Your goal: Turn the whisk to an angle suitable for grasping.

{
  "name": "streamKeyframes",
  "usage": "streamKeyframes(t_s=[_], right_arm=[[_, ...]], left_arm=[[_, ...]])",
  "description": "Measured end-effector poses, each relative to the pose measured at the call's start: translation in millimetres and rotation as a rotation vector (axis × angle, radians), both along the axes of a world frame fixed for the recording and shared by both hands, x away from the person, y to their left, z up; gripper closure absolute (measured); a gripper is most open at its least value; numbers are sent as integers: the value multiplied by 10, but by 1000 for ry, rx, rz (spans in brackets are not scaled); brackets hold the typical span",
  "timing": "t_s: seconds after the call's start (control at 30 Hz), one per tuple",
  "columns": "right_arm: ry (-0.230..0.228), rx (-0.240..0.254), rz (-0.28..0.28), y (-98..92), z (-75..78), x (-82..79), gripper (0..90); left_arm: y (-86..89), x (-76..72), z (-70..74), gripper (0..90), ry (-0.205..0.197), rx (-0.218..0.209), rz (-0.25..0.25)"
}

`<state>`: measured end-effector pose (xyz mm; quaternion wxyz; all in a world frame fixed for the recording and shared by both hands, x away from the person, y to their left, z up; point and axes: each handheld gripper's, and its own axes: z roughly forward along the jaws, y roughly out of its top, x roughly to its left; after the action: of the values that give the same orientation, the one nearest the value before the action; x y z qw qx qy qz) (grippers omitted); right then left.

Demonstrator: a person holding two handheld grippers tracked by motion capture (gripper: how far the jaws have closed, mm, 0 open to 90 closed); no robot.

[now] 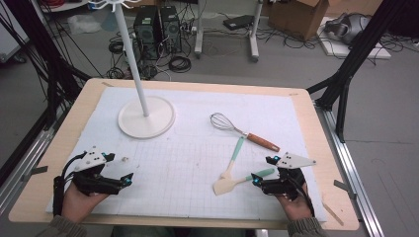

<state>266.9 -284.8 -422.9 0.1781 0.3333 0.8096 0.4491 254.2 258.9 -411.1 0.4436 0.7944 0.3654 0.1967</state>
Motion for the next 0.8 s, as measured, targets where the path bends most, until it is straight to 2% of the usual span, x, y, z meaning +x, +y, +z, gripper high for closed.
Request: streamKeyframes(t_s=[0.4,0.8], right_arm=[[-9,-1,-4,7,12,-8,174],[-4,7,2,2,14,-16,174]], left_arm=[[23,7,-24,48,9,-2,-2],[22,-1,-18,48,-1,-3,6]])
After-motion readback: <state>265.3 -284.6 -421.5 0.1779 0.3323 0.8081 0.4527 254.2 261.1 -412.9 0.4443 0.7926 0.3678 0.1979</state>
